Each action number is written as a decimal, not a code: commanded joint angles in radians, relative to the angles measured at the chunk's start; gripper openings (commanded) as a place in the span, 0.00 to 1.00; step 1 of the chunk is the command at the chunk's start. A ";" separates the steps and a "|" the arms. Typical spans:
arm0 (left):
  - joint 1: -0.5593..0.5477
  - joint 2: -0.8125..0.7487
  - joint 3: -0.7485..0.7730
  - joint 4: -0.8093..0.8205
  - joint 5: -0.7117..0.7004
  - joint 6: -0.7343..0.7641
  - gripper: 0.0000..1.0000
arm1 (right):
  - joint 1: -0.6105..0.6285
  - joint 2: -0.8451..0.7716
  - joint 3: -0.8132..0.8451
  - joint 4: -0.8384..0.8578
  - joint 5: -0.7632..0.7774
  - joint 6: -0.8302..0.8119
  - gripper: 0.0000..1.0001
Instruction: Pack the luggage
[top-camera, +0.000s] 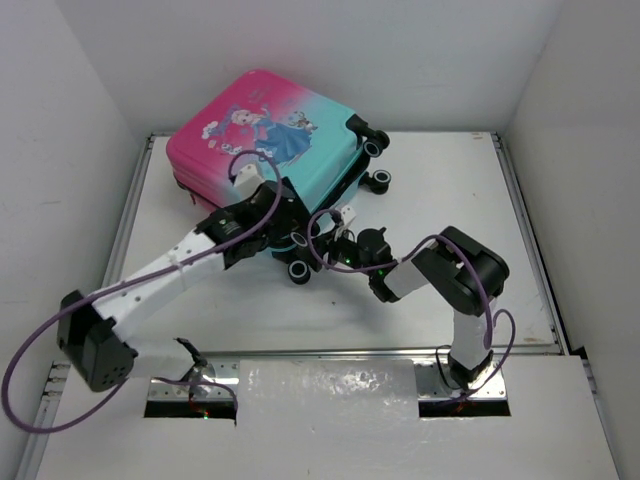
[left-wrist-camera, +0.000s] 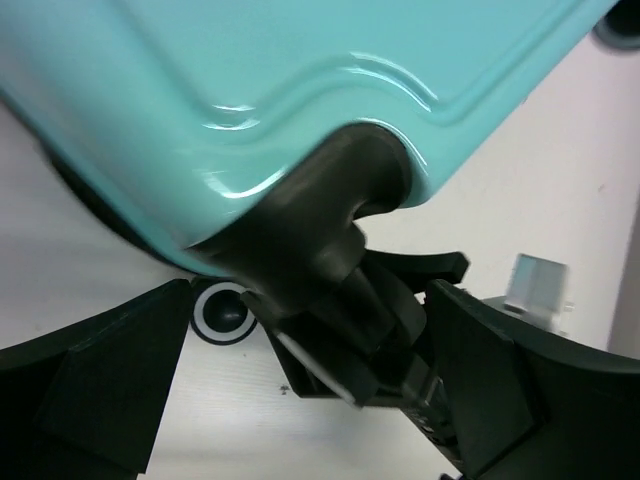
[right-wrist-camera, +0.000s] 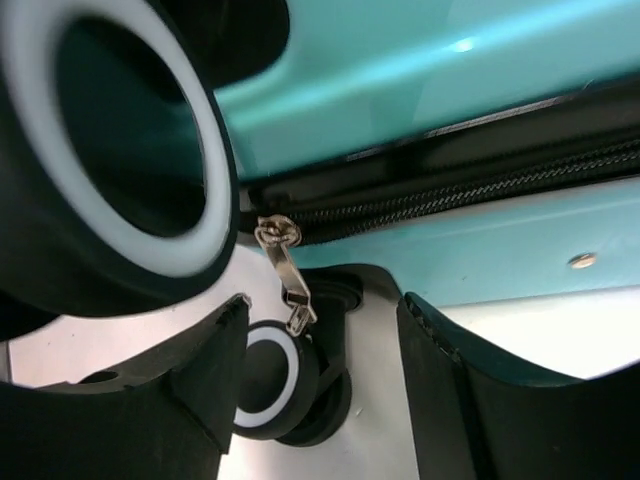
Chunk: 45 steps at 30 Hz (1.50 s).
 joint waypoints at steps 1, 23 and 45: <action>-0.005 -0.178 -0.034 0.010 -0.149 -0.068 1.00 | 0.018 0.016 0.040 0.154 -0.004 0.017 0.58; 0.087 -0.401 -0.100 -0.014 -0.149 0.103 1.00 | 0.026 0.085 -0.021 0.416 0.137 0.091 0.00; 0.084 -0.330 -0.217 0.203 0.118 0.184 1.00 | -0.163 0.052 0.024 0.499 0.079 0.445 0.00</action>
